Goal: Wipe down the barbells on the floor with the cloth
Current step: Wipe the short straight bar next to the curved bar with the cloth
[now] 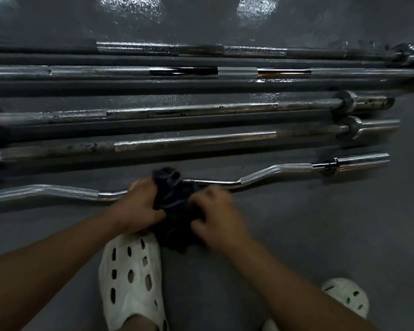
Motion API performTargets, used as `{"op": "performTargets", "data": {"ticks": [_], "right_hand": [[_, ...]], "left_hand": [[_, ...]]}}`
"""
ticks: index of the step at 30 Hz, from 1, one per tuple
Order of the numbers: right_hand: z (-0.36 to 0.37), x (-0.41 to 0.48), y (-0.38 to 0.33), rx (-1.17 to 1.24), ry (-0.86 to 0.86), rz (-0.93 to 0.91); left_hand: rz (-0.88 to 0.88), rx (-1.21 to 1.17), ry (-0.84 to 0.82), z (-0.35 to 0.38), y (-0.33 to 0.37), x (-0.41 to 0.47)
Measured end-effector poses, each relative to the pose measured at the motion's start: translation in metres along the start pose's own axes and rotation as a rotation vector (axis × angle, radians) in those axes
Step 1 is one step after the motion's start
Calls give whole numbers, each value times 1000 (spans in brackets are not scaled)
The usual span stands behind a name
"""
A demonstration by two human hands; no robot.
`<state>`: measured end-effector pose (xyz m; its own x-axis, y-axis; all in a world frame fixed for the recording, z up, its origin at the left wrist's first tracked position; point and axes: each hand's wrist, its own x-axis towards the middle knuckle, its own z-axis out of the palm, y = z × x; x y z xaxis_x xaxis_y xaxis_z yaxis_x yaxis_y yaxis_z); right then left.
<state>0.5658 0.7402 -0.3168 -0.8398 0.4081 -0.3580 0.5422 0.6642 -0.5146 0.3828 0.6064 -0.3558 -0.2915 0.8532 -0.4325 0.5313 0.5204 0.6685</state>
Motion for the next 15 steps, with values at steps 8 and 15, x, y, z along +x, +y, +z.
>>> {"op": "performTargets", "data": {"ticks": [8, 15], "right_hand": [[6, 5, 29, -203, 369, 504], [-83, 19, 91, -334, 209, 413]], "left_hand": [[-22, 49, -38, 6, -4, 2], [-12, 45, -52, 6, -6, 0]]}}
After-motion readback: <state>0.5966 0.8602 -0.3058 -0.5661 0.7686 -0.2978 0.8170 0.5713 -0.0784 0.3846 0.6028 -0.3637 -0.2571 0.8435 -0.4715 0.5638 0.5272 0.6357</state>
